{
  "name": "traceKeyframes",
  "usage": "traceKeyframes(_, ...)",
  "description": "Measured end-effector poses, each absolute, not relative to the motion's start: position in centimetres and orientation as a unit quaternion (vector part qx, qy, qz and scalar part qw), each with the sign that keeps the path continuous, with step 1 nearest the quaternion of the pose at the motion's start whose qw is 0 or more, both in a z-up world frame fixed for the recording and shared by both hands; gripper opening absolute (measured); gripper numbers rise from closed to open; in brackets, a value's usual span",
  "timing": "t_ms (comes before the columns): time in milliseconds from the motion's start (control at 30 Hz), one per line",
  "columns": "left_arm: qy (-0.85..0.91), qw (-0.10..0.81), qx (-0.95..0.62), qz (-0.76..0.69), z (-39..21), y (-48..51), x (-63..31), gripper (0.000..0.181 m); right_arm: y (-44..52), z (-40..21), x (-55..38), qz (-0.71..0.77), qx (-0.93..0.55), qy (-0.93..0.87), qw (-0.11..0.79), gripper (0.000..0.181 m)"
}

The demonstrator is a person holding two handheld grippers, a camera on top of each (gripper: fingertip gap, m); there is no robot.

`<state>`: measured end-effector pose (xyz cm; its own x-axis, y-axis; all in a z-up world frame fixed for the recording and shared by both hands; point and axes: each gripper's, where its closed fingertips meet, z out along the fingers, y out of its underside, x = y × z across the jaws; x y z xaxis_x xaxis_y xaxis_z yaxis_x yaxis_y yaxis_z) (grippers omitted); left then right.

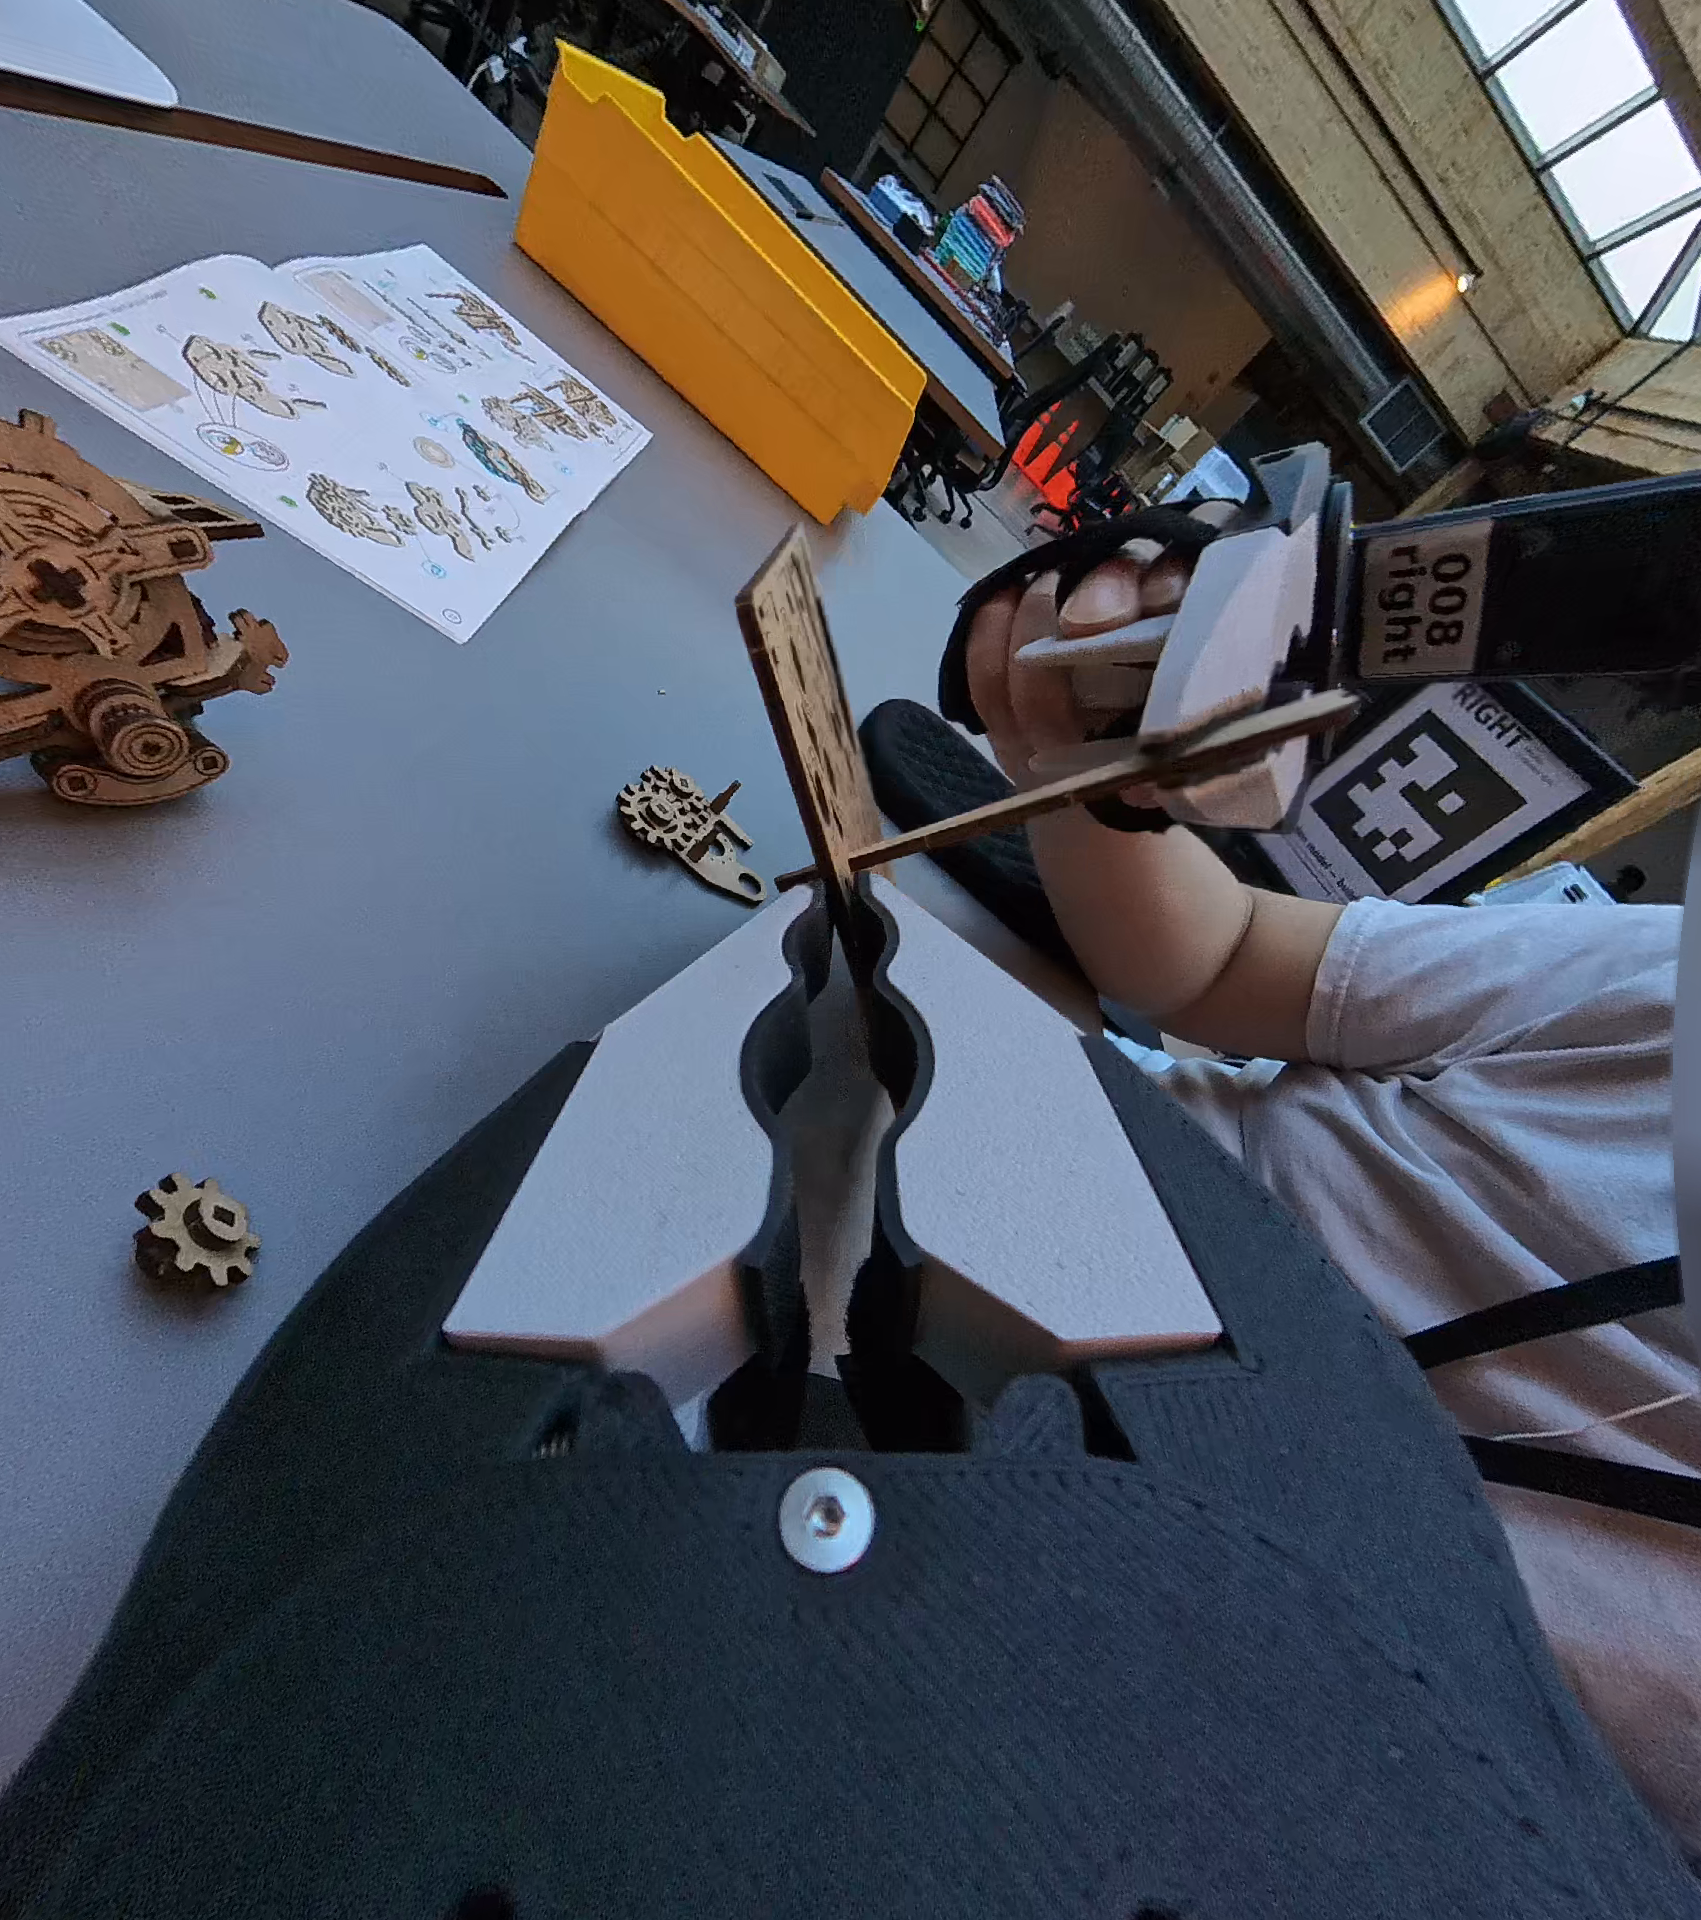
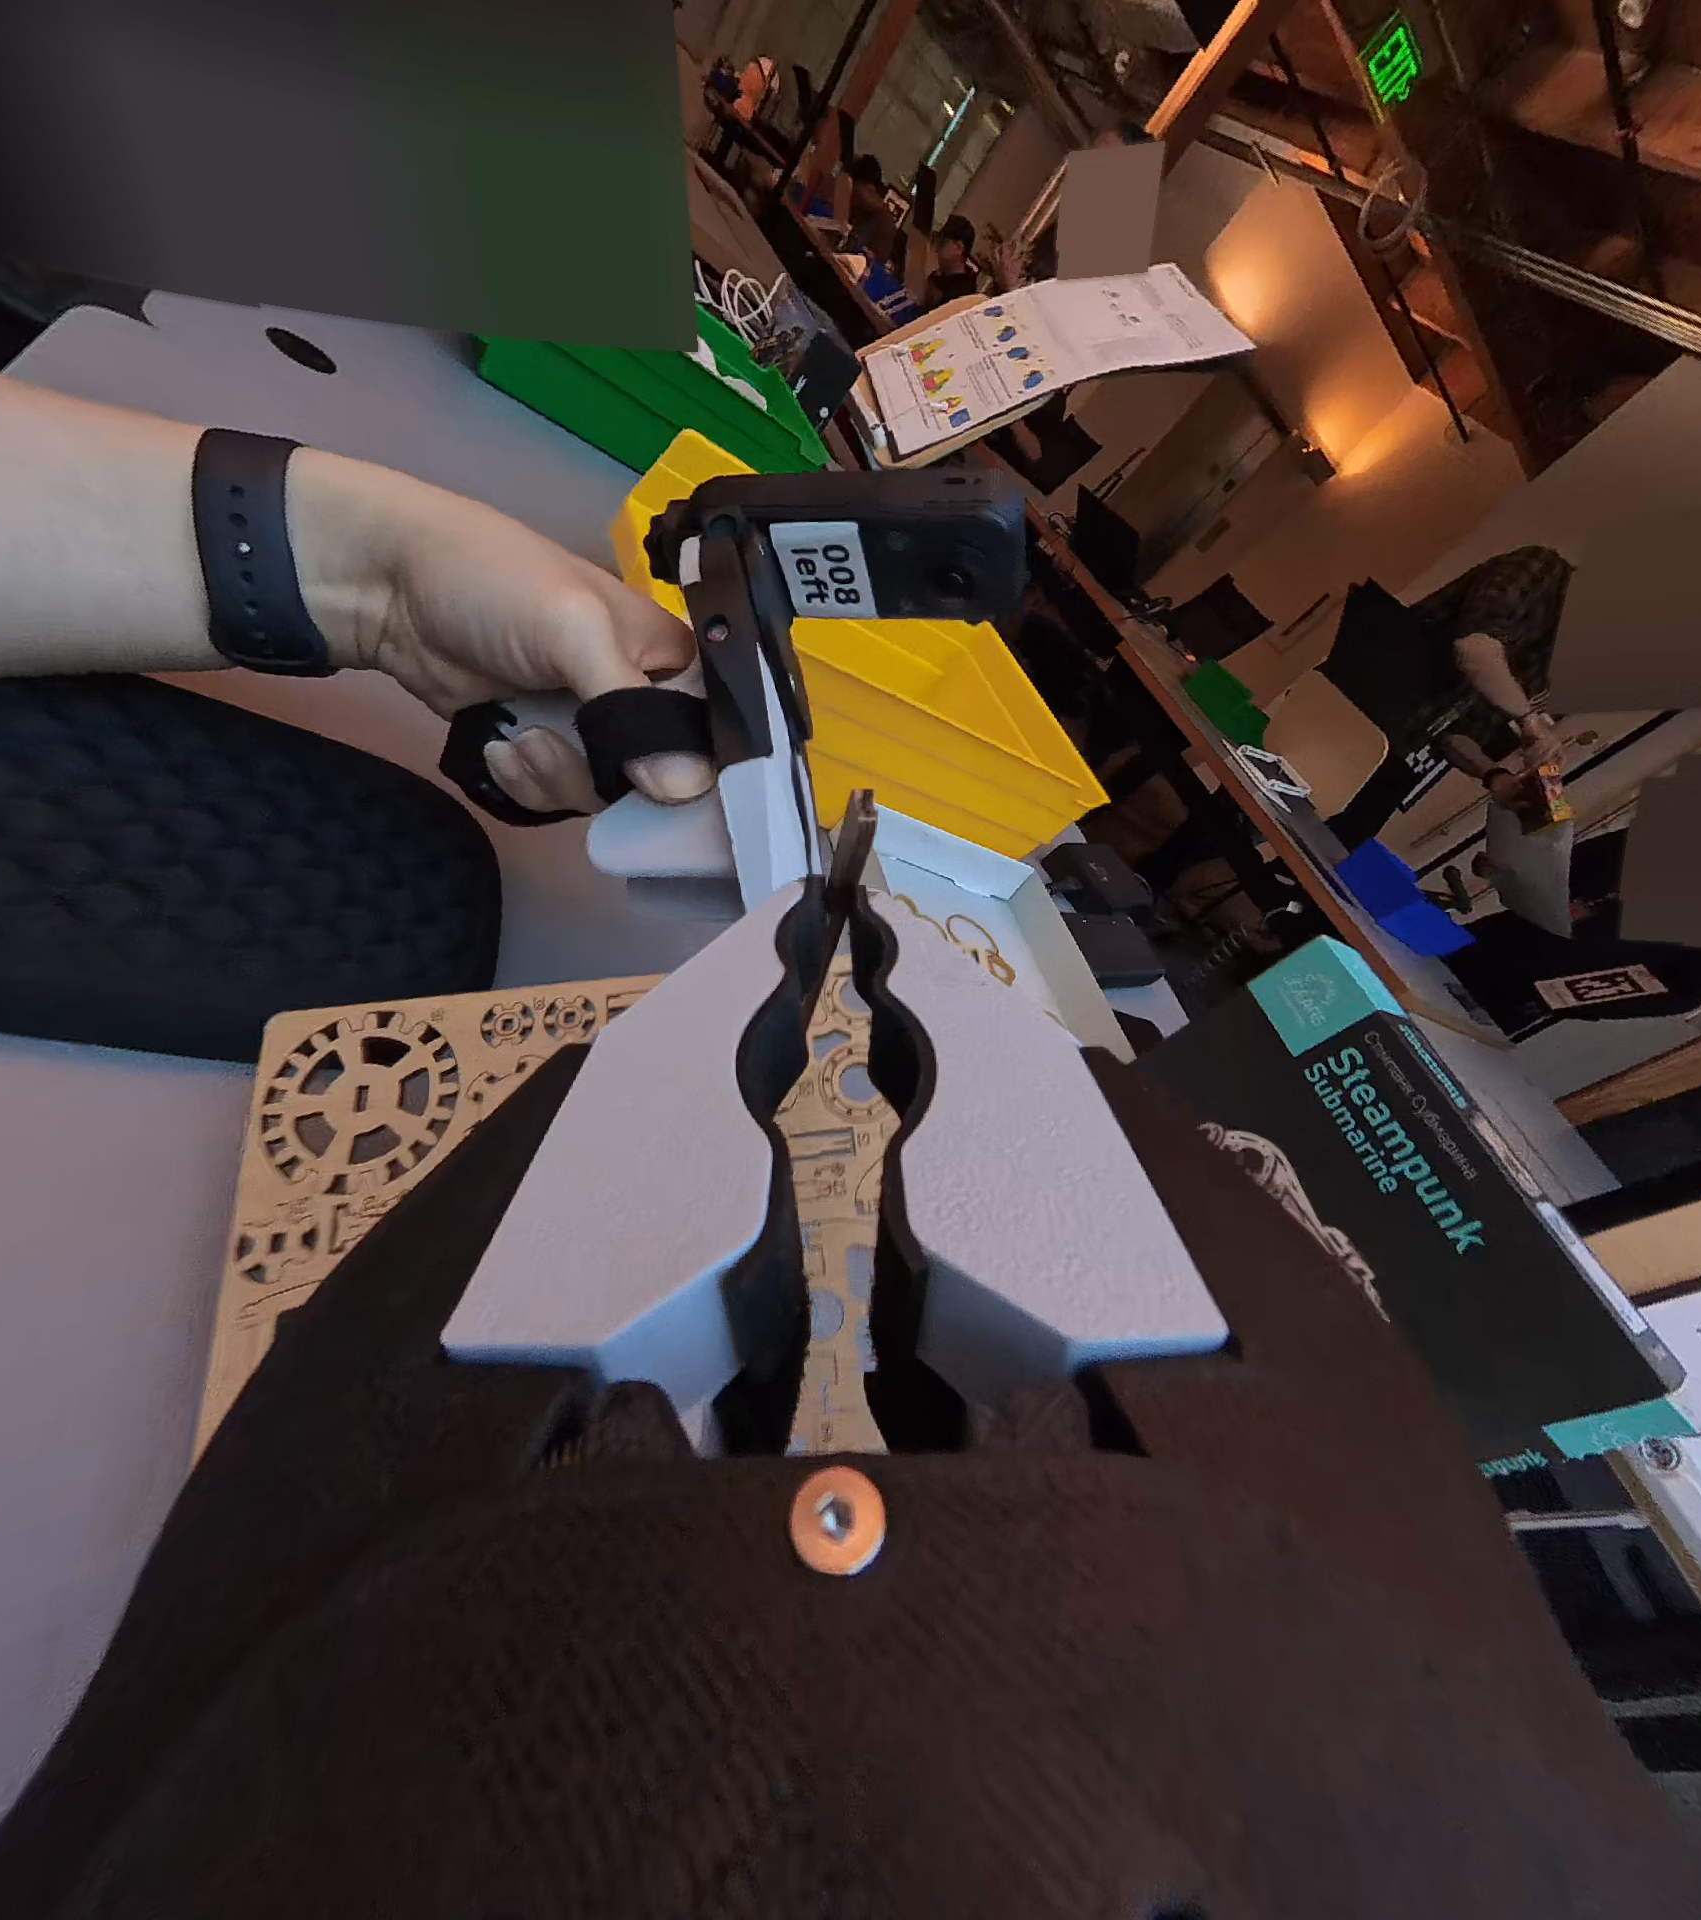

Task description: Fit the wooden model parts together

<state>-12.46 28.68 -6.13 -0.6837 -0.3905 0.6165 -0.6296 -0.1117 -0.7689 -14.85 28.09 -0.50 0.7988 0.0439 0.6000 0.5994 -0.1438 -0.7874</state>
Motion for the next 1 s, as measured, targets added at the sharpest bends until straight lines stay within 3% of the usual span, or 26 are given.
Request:
traceKeyframes(633, -0.657, 0.105, 0.379, 0.643, -6.0, 28.1, -12.5, 0.000, 28.0, -0.7, -16.0, -0.203, -0.721, -0.232, 0.621, 0.000)
traceKeyframes(1000, -0.656, 0.095, 0.385, 0.642, -5.9, 28.4, -12.4, 0.001, 27.3, -0.3, -14.8, -0.091, -0.725, -0.142, 0.668, 0.001)
